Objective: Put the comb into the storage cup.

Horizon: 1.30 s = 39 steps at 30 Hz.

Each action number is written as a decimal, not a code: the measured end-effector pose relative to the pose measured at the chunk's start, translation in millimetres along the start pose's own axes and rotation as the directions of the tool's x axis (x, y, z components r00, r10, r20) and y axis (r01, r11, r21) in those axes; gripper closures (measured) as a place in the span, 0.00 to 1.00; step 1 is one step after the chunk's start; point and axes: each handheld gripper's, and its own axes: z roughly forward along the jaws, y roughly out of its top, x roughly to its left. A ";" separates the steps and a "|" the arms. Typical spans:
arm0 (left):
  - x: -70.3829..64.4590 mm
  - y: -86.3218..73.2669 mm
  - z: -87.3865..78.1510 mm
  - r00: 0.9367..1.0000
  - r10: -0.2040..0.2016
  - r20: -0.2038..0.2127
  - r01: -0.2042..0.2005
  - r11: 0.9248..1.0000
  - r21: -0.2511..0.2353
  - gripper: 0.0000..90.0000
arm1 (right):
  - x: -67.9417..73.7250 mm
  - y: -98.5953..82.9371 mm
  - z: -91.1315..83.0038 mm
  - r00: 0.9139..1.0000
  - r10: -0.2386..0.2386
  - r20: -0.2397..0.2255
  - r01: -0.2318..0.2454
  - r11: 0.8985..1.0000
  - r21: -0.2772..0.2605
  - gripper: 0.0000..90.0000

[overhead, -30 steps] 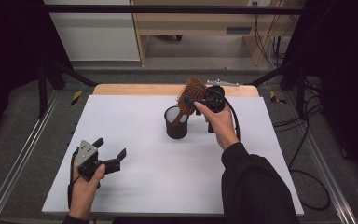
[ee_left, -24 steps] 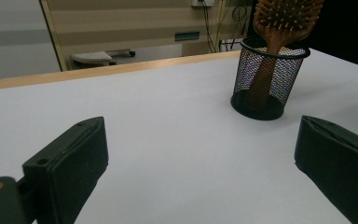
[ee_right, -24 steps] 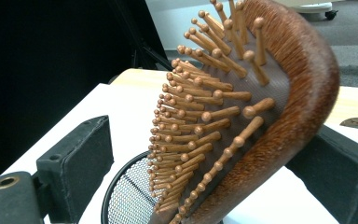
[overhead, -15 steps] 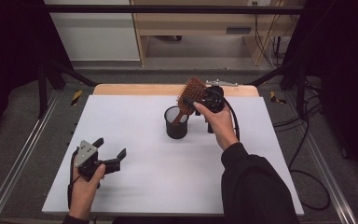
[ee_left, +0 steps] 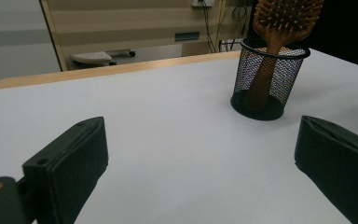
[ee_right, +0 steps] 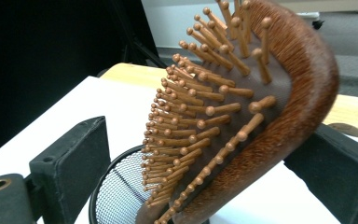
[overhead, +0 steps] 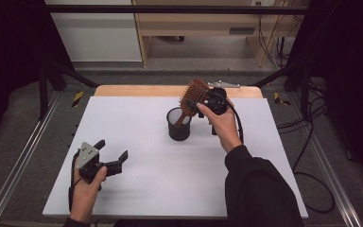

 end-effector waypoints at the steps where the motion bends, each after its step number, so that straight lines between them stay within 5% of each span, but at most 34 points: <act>1: 0.0 0.0 0.0 1.000 0.000 0.000 0.000 1.000 0.000 0.03 | -0.2 0.2 -0.4 1.000 -0.003 -0.001 0.003 1.000 -0.003 0.08; 39: -0.7 -0.2 0.6 1.000 0.000 0.005 0.000 1.000 0.002 0.03 | -20.6 5.2 -30.9 0.999 0.012 0.040 -0.007 0.992 -0.123 0.08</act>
